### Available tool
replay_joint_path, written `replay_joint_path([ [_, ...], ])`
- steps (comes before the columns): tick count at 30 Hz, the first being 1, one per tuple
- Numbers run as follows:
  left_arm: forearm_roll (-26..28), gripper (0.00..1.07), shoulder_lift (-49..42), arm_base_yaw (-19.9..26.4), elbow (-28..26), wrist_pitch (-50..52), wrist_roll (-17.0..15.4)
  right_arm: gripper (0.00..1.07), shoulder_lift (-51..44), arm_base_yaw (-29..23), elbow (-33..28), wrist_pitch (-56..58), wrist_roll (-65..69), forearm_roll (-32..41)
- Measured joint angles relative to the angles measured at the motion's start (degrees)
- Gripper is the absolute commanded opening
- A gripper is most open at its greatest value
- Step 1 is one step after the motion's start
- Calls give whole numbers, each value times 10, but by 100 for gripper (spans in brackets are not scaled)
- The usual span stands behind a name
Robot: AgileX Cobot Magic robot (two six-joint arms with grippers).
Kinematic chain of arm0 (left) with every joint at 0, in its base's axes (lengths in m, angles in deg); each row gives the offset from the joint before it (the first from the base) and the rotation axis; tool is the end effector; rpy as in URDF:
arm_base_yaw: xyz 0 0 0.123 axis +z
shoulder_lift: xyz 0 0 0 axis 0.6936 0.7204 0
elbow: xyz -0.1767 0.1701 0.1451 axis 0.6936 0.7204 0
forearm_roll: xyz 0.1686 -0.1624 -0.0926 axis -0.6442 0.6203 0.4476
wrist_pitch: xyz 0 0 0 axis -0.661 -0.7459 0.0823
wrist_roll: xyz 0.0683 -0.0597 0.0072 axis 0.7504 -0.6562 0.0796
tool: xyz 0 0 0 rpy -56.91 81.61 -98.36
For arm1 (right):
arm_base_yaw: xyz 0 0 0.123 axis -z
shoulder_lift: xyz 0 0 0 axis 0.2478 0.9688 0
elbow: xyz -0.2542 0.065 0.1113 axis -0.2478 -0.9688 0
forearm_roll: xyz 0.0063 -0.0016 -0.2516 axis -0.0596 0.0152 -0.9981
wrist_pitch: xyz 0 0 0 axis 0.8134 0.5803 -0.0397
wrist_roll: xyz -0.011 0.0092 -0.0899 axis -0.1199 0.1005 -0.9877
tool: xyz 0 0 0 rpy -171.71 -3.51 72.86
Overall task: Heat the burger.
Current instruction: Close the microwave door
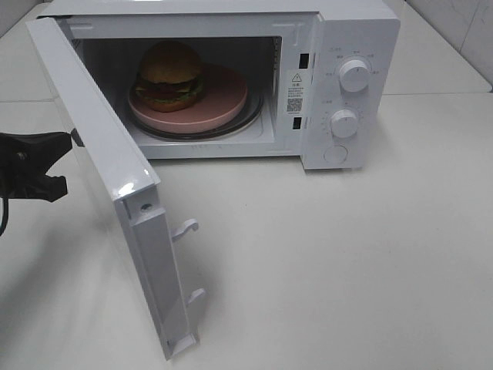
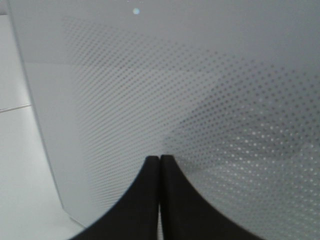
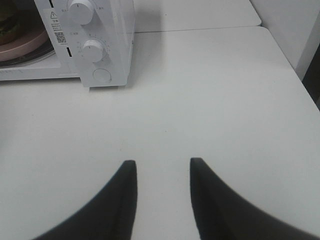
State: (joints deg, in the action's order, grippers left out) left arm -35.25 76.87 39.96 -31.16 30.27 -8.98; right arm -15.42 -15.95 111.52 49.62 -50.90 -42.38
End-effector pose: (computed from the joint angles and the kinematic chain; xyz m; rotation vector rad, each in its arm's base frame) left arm 0.2586 -0.0580 0.1423 0.4450 1.7586 -0.4116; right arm -0.0010 -0.0029 0.2825 -0.0052 1.9580 -0.0113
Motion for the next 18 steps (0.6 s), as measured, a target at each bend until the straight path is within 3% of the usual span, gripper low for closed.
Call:
replay_joint_path([
  [13, 7, 0, 0, -24, -20, -24, -3, 38, 0, 0, 0, 0, 0, 0],
  [18, 38, 0, 0, -54, -20, -30, -3, 38, 0, 0, 0, 0, 0, 0],
])
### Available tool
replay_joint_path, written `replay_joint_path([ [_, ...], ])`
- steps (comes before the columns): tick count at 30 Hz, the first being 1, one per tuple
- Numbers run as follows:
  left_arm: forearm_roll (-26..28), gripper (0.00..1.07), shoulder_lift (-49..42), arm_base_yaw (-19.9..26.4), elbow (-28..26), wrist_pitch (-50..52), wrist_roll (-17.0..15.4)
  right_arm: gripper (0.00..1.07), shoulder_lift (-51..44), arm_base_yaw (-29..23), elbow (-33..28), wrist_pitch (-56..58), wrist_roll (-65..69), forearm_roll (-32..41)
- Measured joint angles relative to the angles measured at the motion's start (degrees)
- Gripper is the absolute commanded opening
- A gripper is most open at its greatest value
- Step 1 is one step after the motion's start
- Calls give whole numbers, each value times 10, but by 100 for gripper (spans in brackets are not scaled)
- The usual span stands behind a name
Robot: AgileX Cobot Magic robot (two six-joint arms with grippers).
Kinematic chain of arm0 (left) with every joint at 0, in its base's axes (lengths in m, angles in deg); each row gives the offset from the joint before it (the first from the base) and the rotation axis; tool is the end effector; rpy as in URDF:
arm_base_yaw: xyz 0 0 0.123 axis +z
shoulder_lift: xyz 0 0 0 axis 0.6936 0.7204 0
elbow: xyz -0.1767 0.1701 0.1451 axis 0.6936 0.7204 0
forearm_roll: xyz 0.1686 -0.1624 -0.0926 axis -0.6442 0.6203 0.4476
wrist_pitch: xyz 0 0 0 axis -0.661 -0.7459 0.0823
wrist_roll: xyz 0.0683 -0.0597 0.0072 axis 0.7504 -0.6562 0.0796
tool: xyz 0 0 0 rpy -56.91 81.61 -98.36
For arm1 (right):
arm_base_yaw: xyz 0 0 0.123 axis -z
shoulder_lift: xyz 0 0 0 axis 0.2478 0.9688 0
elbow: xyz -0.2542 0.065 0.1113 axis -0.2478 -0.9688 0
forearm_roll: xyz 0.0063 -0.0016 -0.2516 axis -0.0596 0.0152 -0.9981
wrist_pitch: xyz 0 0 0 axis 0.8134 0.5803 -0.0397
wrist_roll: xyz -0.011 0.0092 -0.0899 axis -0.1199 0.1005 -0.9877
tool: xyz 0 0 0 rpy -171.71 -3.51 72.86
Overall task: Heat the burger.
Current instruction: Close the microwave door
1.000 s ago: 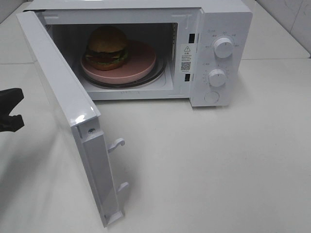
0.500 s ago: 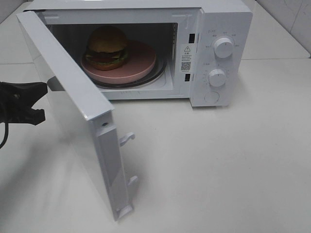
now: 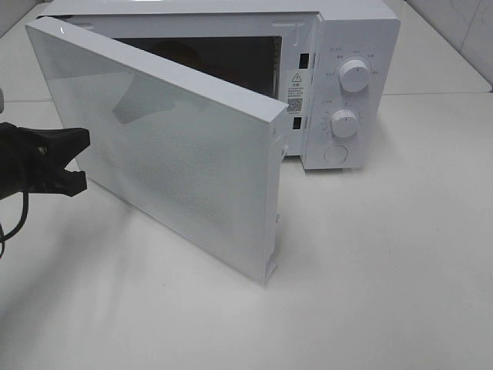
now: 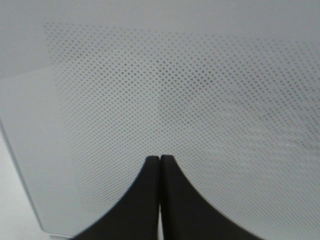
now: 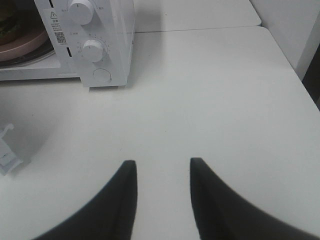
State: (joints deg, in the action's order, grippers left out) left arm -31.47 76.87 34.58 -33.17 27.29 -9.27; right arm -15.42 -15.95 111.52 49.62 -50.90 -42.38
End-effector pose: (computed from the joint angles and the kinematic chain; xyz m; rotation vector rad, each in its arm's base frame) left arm 0.2633 -0.0780 0.1449 0.4627 1.7674 -0.4321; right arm -0.0010 -0.0029 0.2825 -0.0052 1.9580 -0.0113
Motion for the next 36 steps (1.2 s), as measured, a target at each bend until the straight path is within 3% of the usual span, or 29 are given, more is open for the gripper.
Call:
replay_joint_path([
  [7, 81, 0, 13, -42, -11, -11, 0, 38, 0, 0, 0, 0, 0, 0],
  [11, 90, 0, 20, -51, -29, -11, 1, 38, 0, 0, 0, 0, 0, 0],
  [20, 128, 0, 32, -93, -82, -23, 40, 38, 0, 0, 0, 0, 0, 0],
  [36, 158, 0, 69, -114, -147, -73, 43, 38, 0, 0, 0, 0, 0, 0],
])
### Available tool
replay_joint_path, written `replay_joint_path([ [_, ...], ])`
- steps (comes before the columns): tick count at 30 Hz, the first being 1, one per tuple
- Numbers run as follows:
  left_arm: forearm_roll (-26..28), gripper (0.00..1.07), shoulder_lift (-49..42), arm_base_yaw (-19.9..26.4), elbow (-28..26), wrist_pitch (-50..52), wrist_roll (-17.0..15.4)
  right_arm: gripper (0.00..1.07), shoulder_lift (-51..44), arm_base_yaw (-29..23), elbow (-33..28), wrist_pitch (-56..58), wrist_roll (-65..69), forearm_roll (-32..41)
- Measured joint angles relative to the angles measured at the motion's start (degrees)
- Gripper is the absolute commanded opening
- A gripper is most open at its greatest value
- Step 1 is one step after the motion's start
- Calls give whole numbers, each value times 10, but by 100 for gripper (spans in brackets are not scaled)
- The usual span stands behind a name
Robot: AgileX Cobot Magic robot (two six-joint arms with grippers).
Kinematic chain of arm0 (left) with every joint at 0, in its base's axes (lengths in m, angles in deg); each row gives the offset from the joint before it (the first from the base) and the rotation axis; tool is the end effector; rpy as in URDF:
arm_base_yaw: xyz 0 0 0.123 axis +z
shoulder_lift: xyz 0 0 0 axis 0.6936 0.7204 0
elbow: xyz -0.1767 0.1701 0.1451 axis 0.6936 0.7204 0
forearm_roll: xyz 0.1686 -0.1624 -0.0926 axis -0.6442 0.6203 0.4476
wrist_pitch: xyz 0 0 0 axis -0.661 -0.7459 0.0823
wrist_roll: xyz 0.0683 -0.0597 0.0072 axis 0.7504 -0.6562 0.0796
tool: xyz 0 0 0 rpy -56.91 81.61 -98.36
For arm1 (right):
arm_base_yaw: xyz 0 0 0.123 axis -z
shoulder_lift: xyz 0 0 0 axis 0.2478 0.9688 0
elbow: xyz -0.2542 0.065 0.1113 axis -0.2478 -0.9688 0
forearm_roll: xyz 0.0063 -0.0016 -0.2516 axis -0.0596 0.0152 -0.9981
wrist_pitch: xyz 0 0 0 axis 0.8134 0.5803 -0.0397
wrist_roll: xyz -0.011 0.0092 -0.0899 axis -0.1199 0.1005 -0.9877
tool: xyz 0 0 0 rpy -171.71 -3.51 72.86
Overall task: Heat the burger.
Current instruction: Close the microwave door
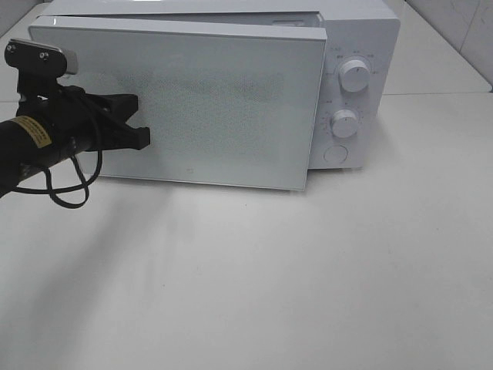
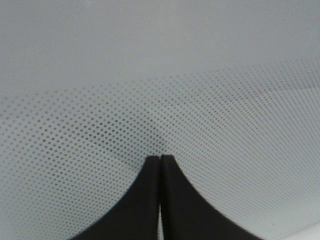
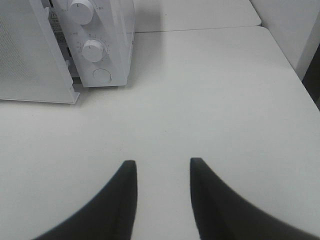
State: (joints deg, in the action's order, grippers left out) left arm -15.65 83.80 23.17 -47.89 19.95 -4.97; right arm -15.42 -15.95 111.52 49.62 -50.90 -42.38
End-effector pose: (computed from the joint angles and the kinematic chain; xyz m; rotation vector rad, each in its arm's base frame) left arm 0.3146 -0.1329 0.1518 0.4115 1.7427 -0.3950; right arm -0.0010 -0.0029 0.2825 -0.0052 1.9580 -0.0113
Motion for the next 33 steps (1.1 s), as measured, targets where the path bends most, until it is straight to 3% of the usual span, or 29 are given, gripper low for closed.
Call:
replay_joint_path([
  [12, 58, 0, 38, -57, -45, -14, 30, 38, 0, 0, 0, 0, 0, 0],
  [18, 47, 0, 60, -84, -81, -23, 33, 38, 0, 0, 0, 0, 0, 0],
  [24, 53, 0, 73, -112, -121, -58, 59, 38, 0, 0, 0, 0, 0, 0],
  [28, 71, 0, 80, -126, -139, -72, 73, 38, 0, 0, 0, 0, 0, 0],
  [33, 130, 0, 95, -154, -177, -89, 103, 38, 0, 0, 0, 0, 0, 0],
])
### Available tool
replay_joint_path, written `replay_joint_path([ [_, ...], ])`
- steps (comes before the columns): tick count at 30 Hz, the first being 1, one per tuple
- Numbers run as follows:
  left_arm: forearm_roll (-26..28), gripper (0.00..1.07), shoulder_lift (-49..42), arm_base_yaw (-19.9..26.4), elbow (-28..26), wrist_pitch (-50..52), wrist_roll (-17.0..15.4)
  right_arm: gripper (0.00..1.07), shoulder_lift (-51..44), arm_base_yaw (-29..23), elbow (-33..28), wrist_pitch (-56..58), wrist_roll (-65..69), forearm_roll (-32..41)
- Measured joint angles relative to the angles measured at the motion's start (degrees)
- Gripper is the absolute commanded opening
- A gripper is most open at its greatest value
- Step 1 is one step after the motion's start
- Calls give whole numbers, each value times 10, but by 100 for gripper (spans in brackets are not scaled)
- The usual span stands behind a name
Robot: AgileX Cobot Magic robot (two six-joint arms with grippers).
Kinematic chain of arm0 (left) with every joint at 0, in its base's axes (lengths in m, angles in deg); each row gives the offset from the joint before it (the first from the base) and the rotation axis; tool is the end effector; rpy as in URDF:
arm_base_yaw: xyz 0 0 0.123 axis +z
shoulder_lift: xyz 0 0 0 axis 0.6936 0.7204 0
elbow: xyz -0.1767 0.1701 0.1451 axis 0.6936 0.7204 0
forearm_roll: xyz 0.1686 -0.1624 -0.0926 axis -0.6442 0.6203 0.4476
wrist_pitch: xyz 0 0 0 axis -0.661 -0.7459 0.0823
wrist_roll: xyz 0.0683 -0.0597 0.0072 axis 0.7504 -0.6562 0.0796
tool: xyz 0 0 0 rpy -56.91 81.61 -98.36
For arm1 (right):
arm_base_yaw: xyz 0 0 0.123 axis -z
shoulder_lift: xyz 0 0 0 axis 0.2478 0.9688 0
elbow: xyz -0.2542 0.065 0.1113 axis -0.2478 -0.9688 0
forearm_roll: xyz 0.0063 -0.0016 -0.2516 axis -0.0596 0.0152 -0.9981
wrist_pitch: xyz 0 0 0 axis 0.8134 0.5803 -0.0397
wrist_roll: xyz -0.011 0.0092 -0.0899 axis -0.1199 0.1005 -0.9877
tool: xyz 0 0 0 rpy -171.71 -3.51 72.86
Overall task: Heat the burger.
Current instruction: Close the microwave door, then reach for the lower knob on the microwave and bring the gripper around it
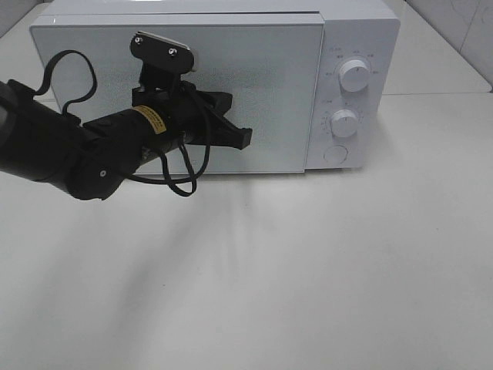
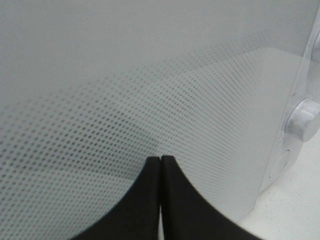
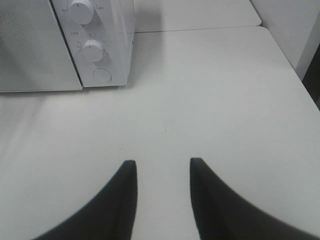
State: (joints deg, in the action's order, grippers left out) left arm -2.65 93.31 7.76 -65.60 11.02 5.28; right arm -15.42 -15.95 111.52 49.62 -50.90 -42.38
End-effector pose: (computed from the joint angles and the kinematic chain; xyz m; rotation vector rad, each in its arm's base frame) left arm 0.3344 -0.2409 0.1496 0.5523 1.7127 -0.4130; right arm -0.0010 -0.0029 0.2825 -0.0052 1.9580 -0.0113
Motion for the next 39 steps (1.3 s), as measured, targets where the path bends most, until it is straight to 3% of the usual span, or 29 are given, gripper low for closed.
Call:
replay_joint_path([
  [6, 33, 0, 4, -14, -27, -16, 25, 38, 0, 0, 0, 0, 0, 0],
  [28, 95, 0, -3, -39, -60, -54, 50, 38, 0, 0, 0, 0, 0, 0],
  [36, 125, 0, -40, -56, -67, -129, 110, 38, 0, 0, 0, 0, 0, 0],
  [39, 125, 0, -51, -63, -69, -150, 118, 38, 0, 0, 0, 0, 0, 0],
])
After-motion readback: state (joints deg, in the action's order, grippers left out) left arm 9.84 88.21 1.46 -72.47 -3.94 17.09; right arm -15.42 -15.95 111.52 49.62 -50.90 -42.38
